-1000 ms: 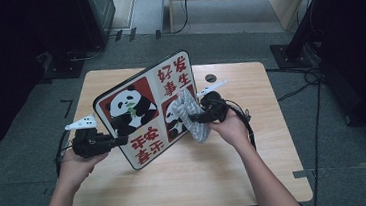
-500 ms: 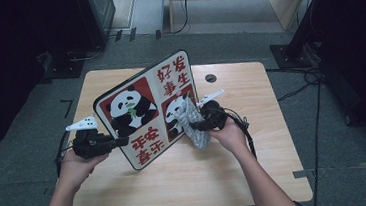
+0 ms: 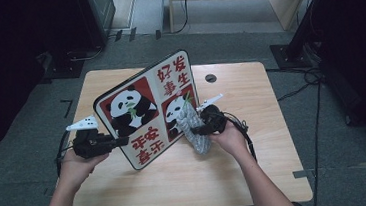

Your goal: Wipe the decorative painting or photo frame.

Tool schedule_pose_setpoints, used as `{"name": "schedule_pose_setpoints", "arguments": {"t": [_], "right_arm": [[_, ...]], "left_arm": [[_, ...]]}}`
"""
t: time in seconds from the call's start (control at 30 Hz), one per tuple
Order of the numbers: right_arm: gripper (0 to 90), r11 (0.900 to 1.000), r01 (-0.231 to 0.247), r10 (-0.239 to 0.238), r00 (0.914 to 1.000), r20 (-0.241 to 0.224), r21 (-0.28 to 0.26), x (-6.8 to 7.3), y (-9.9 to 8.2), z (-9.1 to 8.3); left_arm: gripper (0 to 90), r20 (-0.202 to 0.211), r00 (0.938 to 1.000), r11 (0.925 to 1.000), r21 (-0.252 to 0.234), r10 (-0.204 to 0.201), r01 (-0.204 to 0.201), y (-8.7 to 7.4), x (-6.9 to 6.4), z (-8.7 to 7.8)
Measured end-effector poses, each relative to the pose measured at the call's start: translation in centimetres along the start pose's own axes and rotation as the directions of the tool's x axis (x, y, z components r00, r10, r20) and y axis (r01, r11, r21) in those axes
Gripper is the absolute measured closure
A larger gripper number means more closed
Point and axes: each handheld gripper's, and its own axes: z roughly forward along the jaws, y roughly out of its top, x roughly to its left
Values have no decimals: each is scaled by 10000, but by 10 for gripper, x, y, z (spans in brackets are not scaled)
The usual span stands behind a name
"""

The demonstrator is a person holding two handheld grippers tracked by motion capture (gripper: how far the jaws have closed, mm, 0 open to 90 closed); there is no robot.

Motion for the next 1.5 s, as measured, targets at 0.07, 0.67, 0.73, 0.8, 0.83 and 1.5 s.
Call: {"name": "schedule_pose_setpoints", "arguments": {"t": [0.07, 0.67, 0.73, 0.8, 0.83, 1.5], "right_arm": [[617, 10000, -47, 47, 10000, -62, -36, 0, 1, -4], [627, 9915, 165, -178, 9998, -93, -1291, 16, 37, -67], [627, 9909, 289, -306, 9995, -109, -1312, 20, 45, -72], [626, 9889, 557, -577, 9983, -104, -1376, 26, 54, -78], [625, 9873, 693, -720, 9973, -137, -1430, 28, 59, -80], [619, 9661, 1372, -1481, 9884, -342, -2187, 60, 134, -113]], "left_arm": [[788, 4, 10000, 10000, 7, 1, -1, 0, 0, 0], [788, -38, 9999, 9999, -34, -103, 103, 0, 1, 0], [788, -43, 9999, 9999, -38, -108, 108, 0, 1, 0], [788, -79, 9999, 10000, -30, -89, 89, 0, 1, 0], [788, -78, 9999, 9999, -26, -104, 104, -1, 0, 0], [788, -103, 9998, 9997, -200, -162, 160, -2, 1, 0]]}}
